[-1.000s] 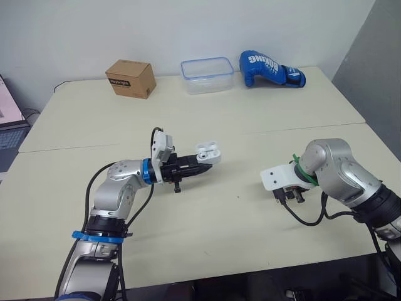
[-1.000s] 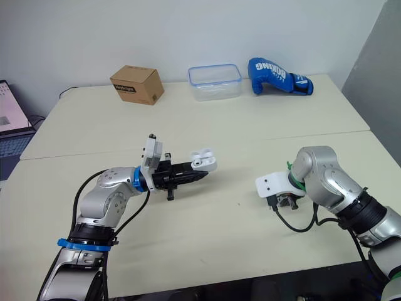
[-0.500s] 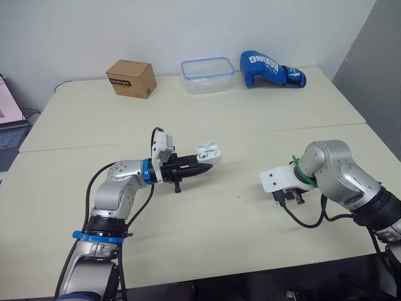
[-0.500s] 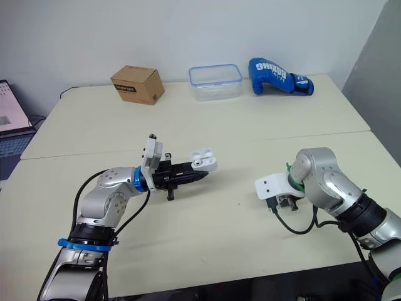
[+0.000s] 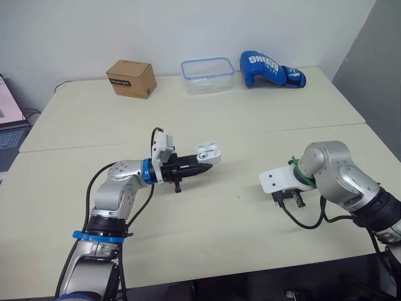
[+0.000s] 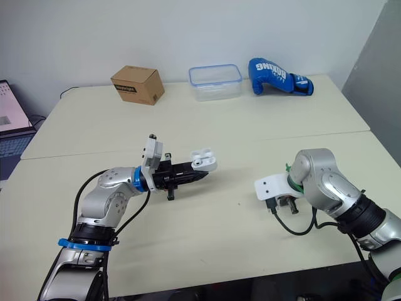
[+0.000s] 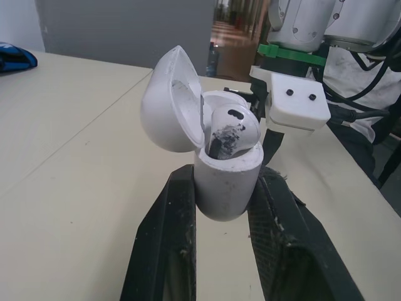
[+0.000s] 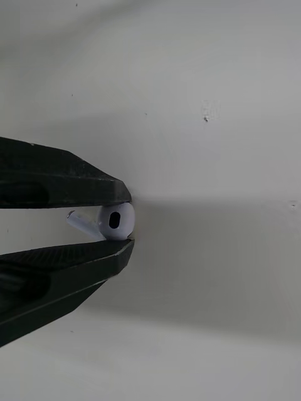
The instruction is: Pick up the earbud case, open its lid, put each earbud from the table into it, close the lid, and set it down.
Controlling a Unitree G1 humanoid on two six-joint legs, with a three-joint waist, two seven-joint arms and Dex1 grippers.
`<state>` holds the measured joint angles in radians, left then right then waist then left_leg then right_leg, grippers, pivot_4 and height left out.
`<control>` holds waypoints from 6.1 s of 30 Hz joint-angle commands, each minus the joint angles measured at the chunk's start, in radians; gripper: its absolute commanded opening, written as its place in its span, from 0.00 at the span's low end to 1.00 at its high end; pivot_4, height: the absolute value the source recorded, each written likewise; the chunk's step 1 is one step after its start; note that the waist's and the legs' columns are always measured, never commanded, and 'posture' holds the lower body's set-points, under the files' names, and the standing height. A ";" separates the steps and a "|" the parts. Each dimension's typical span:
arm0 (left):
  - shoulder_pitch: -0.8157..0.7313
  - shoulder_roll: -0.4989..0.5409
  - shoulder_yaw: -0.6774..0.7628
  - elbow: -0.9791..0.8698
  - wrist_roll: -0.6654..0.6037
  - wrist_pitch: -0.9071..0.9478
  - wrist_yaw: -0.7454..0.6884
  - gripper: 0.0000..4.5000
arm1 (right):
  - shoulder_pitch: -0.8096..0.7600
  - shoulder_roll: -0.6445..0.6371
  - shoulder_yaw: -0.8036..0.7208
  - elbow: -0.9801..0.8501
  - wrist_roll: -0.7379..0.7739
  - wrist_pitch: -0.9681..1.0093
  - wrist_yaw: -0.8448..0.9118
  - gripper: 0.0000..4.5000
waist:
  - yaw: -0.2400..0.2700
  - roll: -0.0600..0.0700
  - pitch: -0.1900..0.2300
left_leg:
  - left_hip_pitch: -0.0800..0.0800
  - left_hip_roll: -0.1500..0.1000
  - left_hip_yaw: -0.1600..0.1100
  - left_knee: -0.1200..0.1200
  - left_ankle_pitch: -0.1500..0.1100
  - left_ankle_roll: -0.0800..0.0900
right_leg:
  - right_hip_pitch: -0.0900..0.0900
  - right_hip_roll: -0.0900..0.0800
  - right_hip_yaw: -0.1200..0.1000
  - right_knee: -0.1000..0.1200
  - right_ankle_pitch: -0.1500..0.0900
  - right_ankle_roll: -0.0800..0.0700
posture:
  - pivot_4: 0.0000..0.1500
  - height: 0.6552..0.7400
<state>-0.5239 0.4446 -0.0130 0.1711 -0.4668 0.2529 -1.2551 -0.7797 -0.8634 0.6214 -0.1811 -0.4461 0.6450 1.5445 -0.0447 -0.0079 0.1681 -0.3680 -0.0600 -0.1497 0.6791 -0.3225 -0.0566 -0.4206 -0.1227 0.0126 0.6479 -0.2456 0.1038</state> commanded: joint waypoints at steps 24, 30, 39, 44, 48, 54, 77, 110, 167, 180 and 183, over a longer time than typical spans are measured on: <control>-0.126 -0.004 -0.001 0.192 0.026 -0.058 -0.081 0.17 | 0.222 0.764 -0.743 -0.502 0.551 0.471 -0.828 0.08 | 0.009 0.001 0.000 | 0.000 0.000 -0.002 0.000 0.000 0.000 | -0.001 0.000 -0.001 0.002 0.000 0.000 | 1.00 0.89; -0.144 -0.007 -0.003 0.205 0.030 -0.050 -0.094 0.17 | 0.284 0.771 -0.609 -0.476 0.560 0.281 -0.936 0.08 | 0.006 0.001 0.000 | 0.001 0.000 -0.002 0.000 0.000 0.000 | -0.001 0.000 0.000 0.002 0.000 0.000 | 1.00 0.89; -0.160 0.001 -0.002 0.216 0.032 -0.039 -0.109 0.17 | 0.325 0.758 -0.503 -0.390 0.560 0.081 -1.017 0.08 | 0.002 0.001 0.000 | 0.001 0.000 -0.002 0.000 0.000 0.000 | -0.001 0.001 0.000 0.002 0.000 0.000 | 1.00 0.89; -0.160 0.008 0.000 0.211 0.032 -0.031 -0.117 0.17 | 0.344 0.753 -0.468 -0.360 0.562 0.030 -1.047 0.08 | 0.000 0.001 0.000 | 0.001 0.000 -0.002 0.000 0.000 0.000 | 0.000 0.001 0.000 0.002 0.000 0.000 | 1.00 0.89; -0.162 0.012 0.000 0.209 0.033 -0.027 -0.120 0.17 | 0.349 0.751 -0.456 -0.353 0.570 0.015 -1.063 0.08 | 0.000 0.001 0.000 | 0.001 0.000 -0.002 0.000 0.000 0.000 | -0.001 0.001 0.000 0.002 0.000 0.000 | 1.00 0.89; -0.162 0.013 0.002 0.204 0.032 -0.024 -0.122 0.17 | 0.352 0.739 -0.443 -0.351 0.583 0.016 -1.070 0.08 | 0.000 0.001 0.000 | 0.001 0.000 -0.002 0.000 0.000 0.000 | 0.000 0.001 0.000 0.002 0.000 0.000 | 1.00 0.89; -0.160 0.006 -0.002 0.179 0.026 -0.040 -0.107 0.17 | 0.278 0.616 -0.347 -0.354 0.511 0.030 -1.117 0.08 | -0.002 0.001 0.000 | 0.001 0.000 -0.002 0.000 0.000 0.000 | 0.000 0.001 0.000 0.002 0.000 0.000 | 1.00 0.89; -0.147 0.023 0.000 0.186 0.030 -0.051 -0.117 0.17 | 0.199 0.556 -0.527 -0.388 0.778 0.154 -0.964 0.99 | -0.003 0.001 0.000 | 0.001 0.000 -0.002 0.000 0.000 0.000 | 0.000 0.001 0.000 0.002 0.000 0.000 | 1.00 0.89; -0.114 0.035 0.021 0.047 -0.038 0.097 -0.074 0.17 | -0.106 0.419 -0.316 0.081 0.678 -0.008 -0.550 0.01 | -0.013 0.001 0.000 | 0.000 0.000 -0.002 -0.001 0.000 0.000 | 0.000 0.001 -0.001 0.001 0.000 0.000 | 1.00 0.89; -0.169 0.075 -0.015 0.019 -0.062 0.479 0.065 0.17 | -0.090 0.200 -0.424 0.111 0.684 -0.151 -0.420 0.01 | -0.010 0.000 0.000 | 0.000 0.000 -0.002 -0.001 0.000 0.000 | 0.000 0.001 -0.001 0.000 0.000 0.000 | 1.00 0.89; -0.217 0.076 -0.037 0.048 -0.074 0.638 0.095 0.17 | -0.057 0.169 -0.456 0.087 0.702 -0.164 -0.405 0.01 | -0.012 0.000 0.000 | 0.000 0.000 -0.002 -0.001 0.000 0.000 | 0.000 0.001 -0.001 0.001 0.000 0.000 | 1.00 0.89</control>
<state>-0.7154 0.5146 -0.0421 0.2286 -0.5145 0.8236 -1.1753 -0.8343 -0.6830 0.2062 -0.0478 0.2304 0.5054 1.1264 -0.0567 -0.0077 0.1680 -0.3679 -0.0601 -0.1514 0.6786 -0.3225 -0.0565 -0.4204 -0.1220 0.0115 0.6490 -0.2455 0.1036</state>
